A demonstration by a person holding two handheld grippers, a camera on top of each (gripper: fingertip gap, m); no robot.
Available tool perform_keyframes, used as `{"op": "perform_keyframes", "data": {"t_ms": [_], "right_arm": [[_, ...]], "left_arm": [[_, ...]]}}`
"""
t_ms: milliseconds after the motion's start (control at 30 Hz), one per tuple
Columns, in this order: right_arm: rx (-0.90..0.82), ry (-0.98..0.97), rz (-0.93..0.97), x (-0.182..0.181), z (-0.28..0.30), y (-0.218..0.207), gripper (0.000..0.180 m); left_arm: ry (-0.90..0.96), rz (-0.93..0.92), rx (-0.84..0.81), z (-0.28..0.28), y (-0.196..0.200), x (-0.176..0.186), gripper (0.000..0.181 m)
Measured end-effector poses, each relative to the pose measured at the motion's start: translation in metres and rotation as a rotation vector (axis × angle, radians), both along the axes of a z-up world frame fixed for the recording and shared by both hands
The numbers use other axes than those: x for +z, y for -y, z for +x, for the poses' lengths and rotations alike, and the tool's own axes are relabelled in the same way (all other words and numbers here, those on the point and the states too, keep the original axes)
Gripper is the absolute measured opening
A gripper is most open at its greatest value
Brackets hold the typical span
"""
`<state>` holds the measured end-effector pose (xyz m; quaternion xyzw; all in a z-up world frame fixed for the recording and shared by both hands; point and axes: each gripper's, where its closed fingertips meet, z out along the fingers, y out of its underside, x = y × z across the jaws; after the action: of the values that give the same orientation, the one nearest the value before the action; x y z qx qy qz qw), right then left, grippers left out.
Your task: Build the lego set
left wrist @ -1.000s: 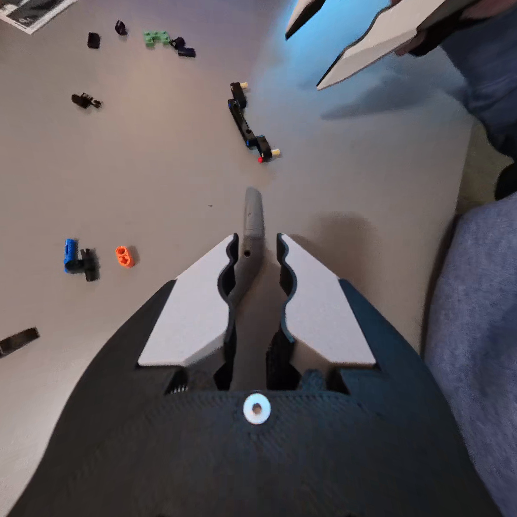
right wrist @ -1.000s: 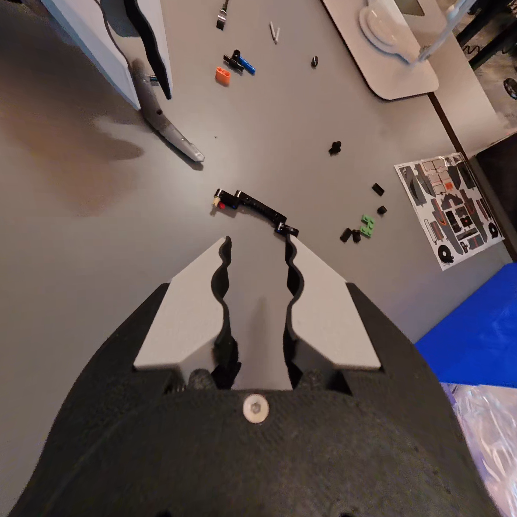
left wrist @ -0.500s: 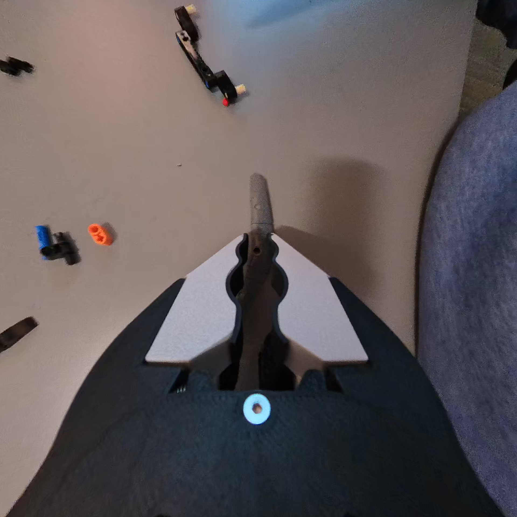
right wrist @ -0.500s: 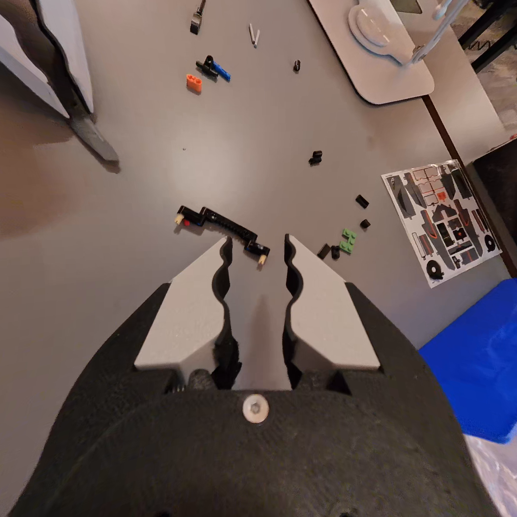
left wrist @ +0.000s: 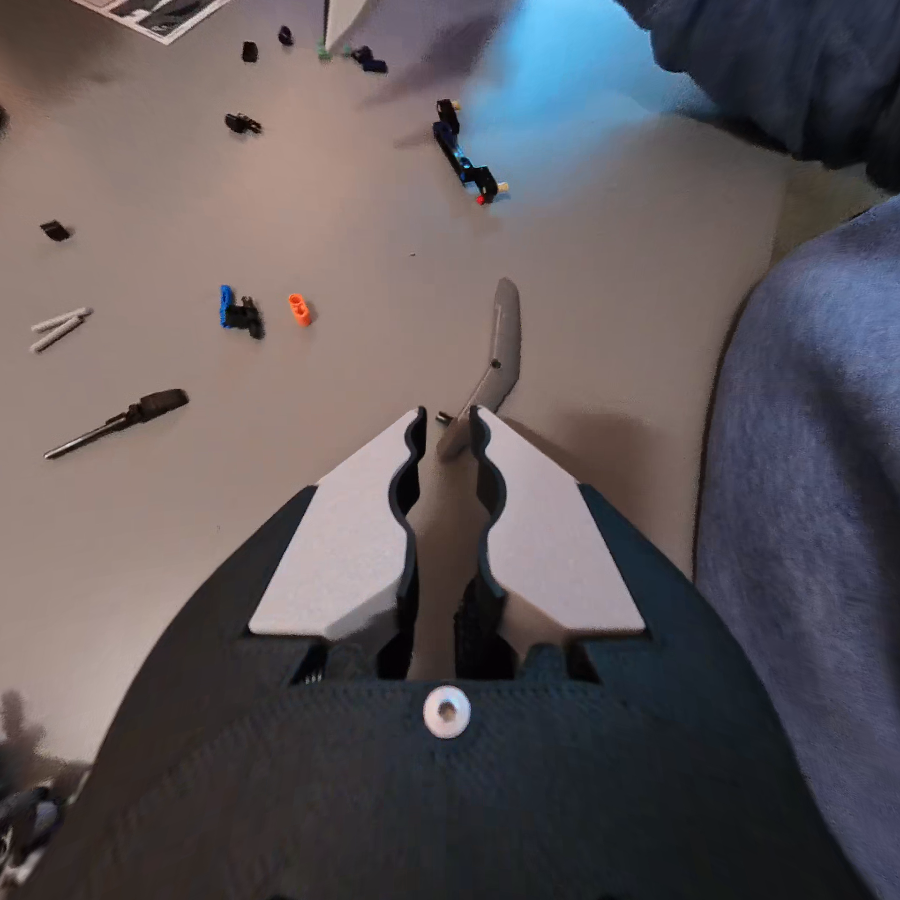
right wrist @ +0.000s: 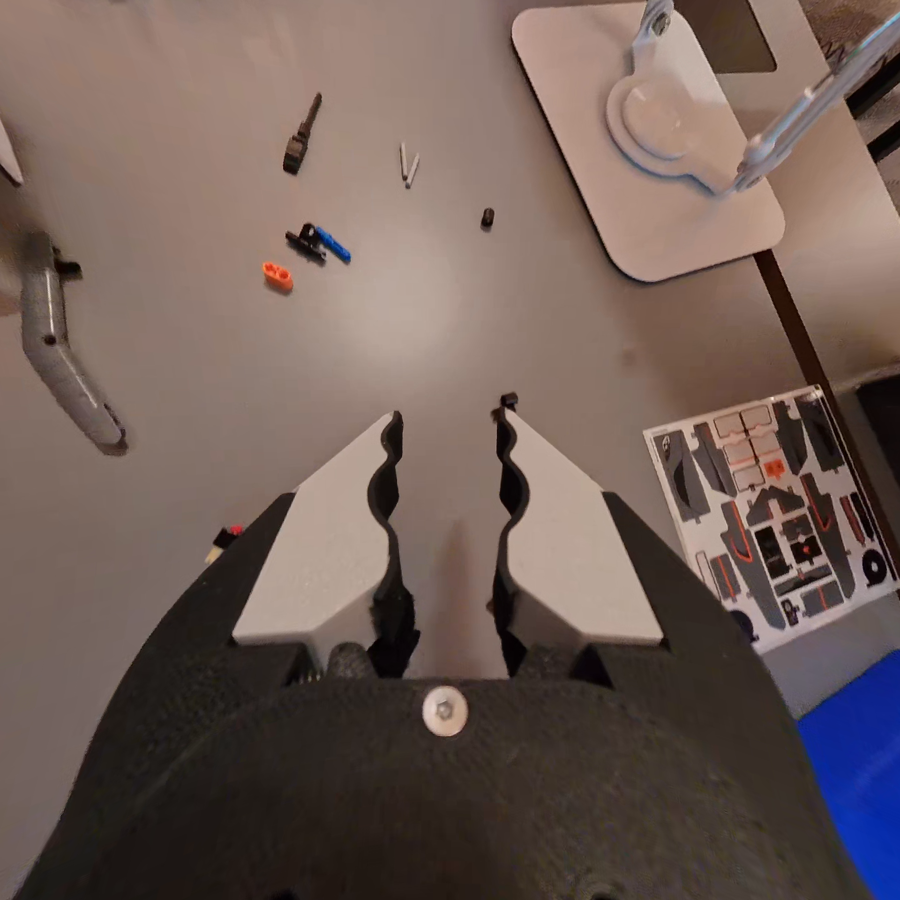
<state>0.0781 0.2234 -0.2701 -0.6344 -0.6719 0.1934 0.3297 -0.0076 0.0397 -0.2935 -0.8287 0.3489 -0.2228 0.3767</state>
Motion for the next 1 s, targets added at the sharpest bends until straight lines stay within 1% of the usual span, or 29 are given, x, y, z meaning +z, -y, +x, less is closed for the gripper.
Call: {"op": "perform_keyframes", "data": {"t_ms": [67, 200, 367, 500, 600, 767, 867, 1000], "right_arm": [[0.017, -0.003, -0.026, 0.0, -0.011, 0.003, 0.038], [0.064, 0.058, -0.051, -0.015, -0.028, 0.015, 0.039], [0.151, 0.071, -0.112, -0.027, -0.058, 0.043, 0.038], [0.232, 0.109, -0.095, -0.038, -0.083, 0.061, 0.037], [0.263, 0.11, -0.12, -0.04, -0.098, 0.069, 0.027], [0.282, 0.12, -0.157, -0.047, -0.112, 0.072, 0.02], [0.283, 0.135, -0.164, -0.053, -0.114, 0.073, 0.012], [0.269, 0.164, -0.178, -0.058, -0.11, 0.069, 0.009]], "left_arm": [[0.037, 0.002, 0.02, -0.006, 0.001, 0.002, 0.015], [0.056, 0.005, 0.06, -0.018, -0.004, 0.002, 0.016], [0.097, -0.003, 0.078, -0.025, -0.006, 0.002, 0.017], [0.114, -0.004, 0.077, -0.025, -0.007, 0.004, 0.016], [0.126, -0.011, 0.071, -0.023, -0.006, 0.003, 0.016], [0.136, -0.006, 0.065, -0.022, -0.006, 0.004, 0.016], [0.15, -0.008, 0.066, -0.023, -0.006, 0.004, 0.016], [0.161, -0.005, 0.071, -0.025, -0.007, 0.005, 0.016]]}}
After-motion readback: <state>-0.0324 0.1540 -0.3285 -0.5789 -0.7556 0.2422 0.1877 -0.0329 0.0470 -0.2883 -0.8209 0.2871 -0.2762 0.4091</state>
